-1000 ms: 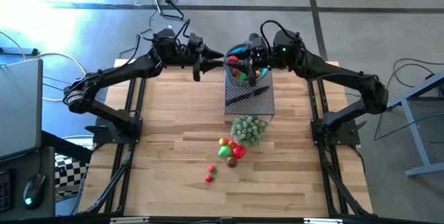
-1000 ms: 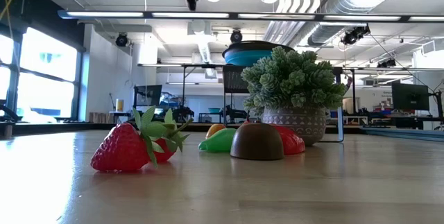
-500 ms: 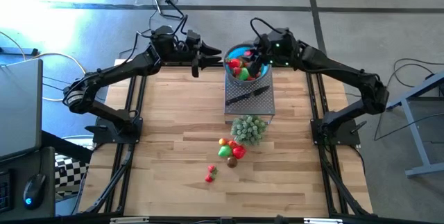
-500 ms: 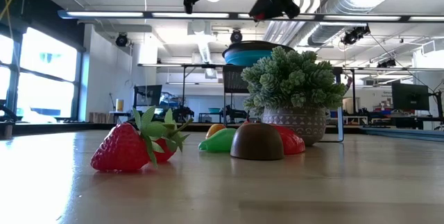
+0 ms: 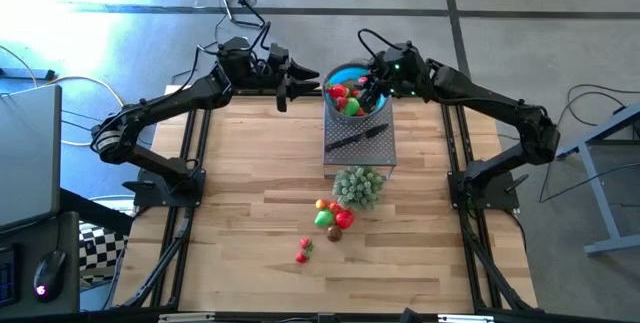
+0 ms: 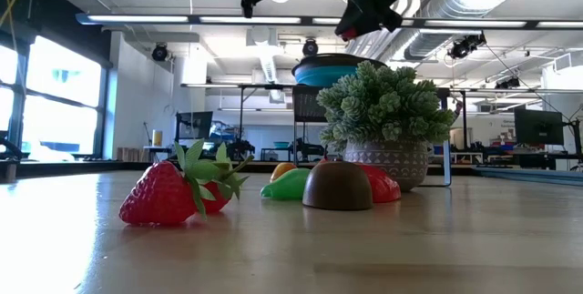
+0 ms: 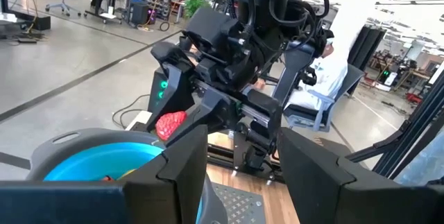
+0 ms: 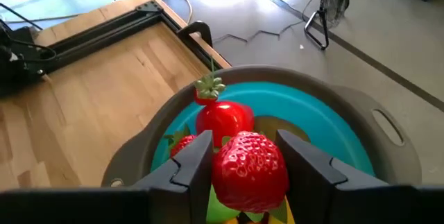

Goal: Pick & Place Fruit
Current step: Put the red strawberry into the blue strainer bowl

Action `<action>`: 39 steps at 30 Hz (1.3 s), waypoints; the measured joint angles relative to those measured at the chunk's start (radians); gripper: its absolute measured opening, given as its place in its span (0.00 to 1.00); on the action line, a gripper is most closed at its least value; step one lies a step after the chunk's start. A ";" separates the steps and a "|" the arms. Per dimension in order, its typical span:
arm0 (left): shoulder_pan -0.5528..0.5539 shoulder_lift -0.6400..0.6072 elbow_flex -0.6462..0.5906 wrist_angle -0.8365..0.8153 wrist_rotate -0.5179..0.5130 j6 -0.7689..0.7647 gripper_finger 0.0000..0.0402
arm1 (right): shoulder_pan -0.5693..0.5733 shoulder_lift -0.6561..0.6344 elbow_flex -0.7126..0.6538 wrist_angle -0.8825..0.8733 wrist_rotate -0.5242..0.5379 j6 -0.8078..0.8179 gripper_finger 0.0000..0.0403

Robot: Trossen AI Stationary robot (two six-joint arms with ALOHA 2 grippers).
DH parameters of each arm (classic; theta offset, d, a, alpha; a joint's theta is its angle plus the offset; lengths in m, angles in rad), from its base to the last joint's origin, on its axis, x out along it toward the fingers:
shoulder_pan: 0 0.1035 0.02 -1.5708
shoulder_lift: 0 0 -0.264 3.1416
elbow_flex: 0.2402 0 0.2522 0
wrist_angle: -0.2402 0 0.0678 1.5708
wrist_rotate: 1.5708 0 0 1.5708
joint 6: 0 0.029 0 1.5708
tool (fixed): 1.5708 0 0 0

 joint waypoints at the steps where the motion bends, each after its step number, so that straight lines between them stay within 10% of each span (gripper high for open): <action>1: 0.000 0.000 0.000 0.000 0.000 0.000 0.42 | 0.000 0.003 0.000 -0.004 0.006 0.000 0.34; 18: -0.002 0.000 0.000 -0.005 -0.001 -0.027 0.42 | 0.019 0.124 0.000 -0.012 0.079 -0.007 0.34; 28: -0.002 0.001 0.000 -0.006 -0.001 -0.027 0.42 | 0.026 0.124 0.000 -0.012 0.122 -0.029 0.55; 39: -0.002 0.001 0.000 -0.025 -0.001 -0.055 0.42 | 0.085 -0.016 0.000 -0.008 -0.022 -0.050 0.50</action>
